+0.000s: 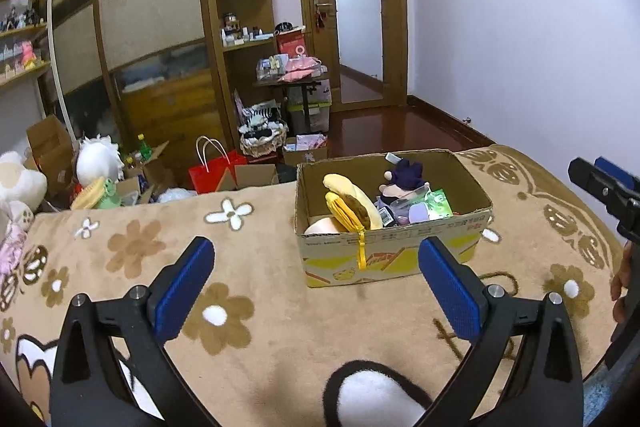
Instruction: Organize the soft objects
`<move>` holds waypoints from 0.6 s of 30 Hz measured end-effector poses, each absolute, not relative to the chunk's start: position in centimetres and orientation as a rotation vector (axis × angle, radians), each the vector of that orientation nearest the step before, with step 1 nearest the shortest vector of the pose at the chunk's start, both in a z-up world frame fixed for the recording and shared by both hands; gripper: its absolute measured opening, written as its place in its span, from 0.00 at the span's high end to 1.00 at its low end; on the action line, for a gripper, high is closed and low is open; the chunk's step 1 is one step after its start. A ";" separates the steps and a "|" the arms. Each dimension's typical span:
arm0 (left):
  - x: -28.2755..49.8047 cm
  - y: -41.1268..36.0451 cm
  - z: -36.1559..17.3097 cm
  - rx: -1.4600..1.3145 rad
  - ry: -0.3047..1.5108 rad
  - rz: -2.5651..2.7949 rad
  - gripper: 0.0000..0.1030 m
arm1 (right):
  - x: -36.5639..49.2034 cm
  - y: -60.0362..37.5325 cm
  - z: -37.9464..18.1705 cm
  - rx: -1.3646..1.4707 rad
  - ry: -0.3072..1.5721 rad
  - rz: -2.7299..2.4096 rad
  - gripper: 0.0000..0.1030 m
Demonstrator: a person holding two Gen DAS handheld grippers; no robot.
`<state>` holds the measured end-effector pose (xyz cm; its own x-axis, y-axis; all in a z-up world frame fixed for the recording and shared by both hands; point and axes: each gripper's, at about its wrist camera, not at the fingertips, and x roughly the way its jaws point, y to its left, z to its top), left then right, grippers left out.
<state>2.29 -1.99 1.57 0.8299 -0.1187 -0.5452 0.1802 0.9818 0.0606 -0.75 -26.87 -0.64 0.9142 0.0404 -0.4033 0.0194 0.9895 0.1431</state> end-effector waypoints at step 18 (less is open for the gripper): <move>4.5 -2.2 -0.3 0.103 0.625 -0.164 0.02 | 1.4 -26.9 -4.1 0.122 0.512 0.004 0.00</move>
